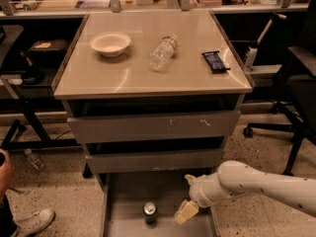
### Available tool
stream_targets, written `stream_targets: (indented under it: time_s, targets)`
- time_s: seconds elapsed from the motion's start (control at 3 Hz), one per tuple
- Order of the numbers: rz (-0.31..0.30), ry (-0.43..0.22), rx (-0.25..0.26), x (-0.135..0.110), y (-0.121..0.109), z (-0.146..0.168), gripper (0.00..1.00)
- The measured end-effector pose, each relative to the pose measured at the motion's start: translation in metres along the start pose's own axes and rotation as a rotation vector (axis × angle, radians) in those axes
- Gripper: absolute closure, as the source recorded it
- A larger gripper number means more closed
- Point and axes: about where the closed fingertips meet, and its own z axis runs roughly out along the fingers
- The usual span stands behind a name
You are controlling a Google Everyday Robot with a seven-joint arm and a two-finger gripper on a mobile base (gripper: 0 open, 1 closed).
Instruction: Pick green can from bottom drawer and place on counter
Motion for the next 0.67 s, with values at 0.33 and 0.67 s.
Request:
stream_targets:
  time_s: [0.33,0.67]
  targets:
    - [-0.013,-0.120,-0.019,0.003,-0.023,0.028,0.00]
    - [-0.036,-0.229,-0.041,0.010,-0.049,0.061,0.00]
